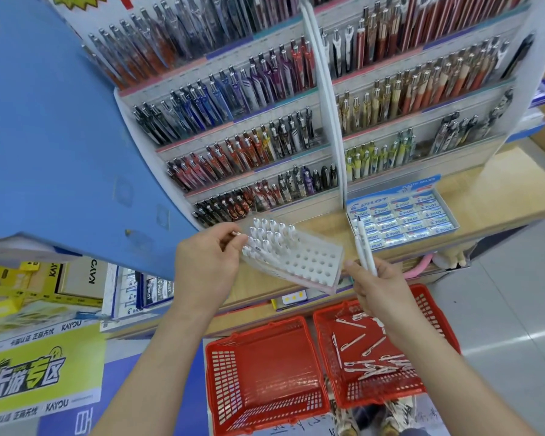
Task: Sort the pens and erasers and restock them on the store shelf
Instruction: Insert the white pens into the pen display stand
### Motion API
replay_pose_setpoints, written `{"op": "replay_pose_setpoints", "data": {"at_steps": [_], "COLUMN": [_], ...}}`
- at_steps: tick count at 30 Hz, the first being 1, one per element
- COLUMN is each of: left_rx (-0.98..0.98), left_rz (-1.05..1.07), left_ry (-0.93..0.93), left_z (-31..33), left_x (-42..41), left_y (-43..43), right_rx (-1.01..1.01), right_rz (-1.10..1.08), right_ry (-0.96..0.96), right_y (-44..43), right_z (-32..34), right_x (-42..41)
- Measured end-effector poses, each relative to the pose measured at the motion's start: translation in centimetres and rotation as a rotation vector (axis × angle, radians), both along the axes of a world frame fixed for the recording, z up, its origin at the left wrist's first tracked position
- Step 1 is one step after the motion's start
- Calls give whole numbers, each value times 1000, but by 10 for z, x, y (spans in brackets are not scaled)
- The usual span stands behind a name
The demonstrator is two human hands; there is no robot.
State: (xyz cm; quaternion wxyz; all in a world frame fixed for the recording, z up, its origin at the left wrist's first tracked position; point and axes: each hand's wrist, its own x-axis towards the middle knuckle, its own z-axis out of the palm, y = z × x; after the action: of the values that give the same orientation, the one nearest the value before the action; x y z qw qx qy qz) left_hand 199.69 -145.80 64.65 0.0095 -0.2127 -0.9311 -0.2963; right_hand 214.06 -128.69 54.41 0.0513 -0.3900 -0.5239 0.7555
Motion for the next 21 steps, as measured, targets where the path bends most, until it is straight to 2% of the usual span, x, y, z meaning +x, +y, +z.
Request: {"op": "replay_pose_setpoints", "data": {"at_steps": [6,13,21], "left_rx": [-151,-260,-326], "left_rz": [-111,-121,-103], "left_ry": [134,63,15], "left_z": [-28,-47,-54], "left_x": [-4,-11,-17], "left_y": [8,13,19], "right_rx": [125,98,-171], "right_rz": [10,-26,-33], "right_ry": [-15,-36,0], "right_y": [-7,-8,-7], "right_z": [-10,-11,1], "right_x": [-6,-10,-12]}}
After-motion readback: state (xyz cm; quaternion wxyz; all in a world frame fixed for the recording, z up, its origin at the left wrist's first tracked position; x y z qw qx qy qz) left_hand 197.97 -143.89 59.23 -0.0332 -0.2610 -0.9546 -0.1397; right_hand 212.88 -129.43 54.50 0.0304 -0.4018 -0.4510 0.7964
